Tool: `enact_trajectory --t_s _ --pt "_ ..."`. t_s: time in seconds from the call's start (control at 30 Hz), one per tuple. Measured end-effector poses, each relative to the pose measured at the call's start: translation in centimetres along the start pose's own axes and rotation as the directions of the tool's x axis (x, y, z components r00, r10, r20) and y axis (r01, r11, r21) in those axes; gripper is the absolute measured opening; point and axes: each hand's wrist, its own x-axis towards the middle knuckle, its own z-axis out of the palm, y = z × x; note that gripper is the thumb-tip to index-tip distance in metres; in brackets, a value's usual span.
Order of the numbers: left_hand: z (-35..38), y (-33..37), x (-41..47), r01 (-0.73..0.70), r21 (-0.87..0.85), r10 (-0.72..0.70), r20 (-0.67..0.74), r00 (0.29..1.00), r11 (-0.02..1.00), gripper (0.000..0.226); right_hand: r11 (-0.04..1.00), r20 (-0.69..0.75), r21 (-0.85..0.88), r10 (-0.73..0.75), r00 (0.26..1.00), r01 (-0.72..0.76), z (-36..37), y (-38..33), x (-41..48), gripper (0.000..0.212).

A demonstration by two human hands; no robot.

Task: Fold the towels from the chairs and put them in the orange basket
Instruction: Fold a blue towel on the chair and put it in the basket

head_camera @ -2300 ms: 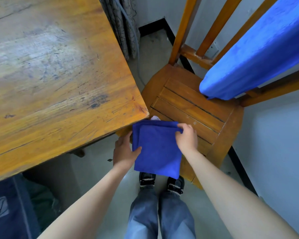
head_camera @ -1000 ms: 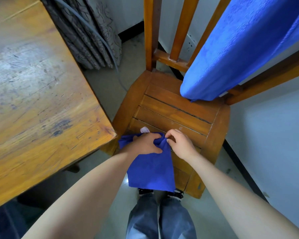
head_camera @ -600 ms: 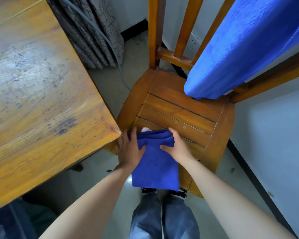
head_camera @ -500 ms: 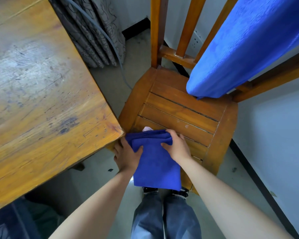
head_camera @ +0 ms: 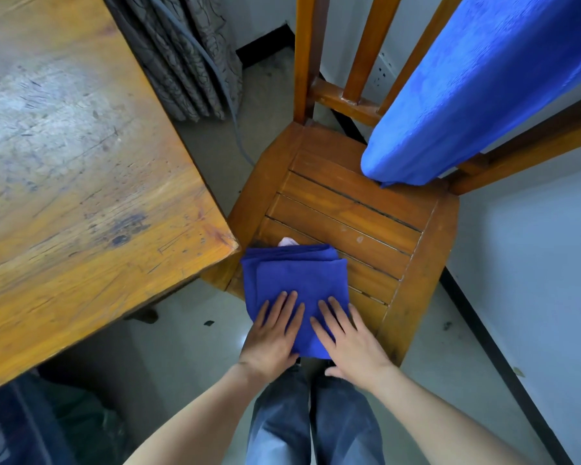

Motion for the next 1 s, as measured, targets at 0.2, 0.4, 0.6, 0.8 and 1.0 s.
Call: enact_trajectory --t_s 0.2,0.4,0.6,0.8,1.0 --pt "0.0 -0.1 -0.4 0.018 0.020 -0.019 0.059 0.998 1.000 0.120 0.994 -0.067 0.058 0.101 0.993 -0.098 -0.4 -1.9 0.9 0.091" --pt "1.0 1.8 -2.0 0.144 -0.064 -0.145 -0.011 0.989 0.987 0.128 0.995 -0.353 0.085 0.087 0.931 -0.060 -0.5 -1.0 0.2 0.044" --pt "0.9 2.4 0.1 0.101 -0.081 -0.122 -0.316 0.941 0.992 0.076 0.997 -0.520 0.059 0.074 0.851 -0.051 -1.1 0.8 -1.5 0.044" --pt "-1.6 1.7 0.0 0.005 -0.111 -0.053 -0.438 0.897 0.994 0.035 0.998 -0.648 0.045 0.057 0.760 -0.037 -3.2 0.6 -2.2 0.035" --pt "-4.4 3.9 -1.3 0.093 -0.093 -0.121 -0.367 0.922 0.991 0.105 0.982 -0.664 0.158 0.180 0.726 -0.099 -7.6 0.8 -2.8 0.037"
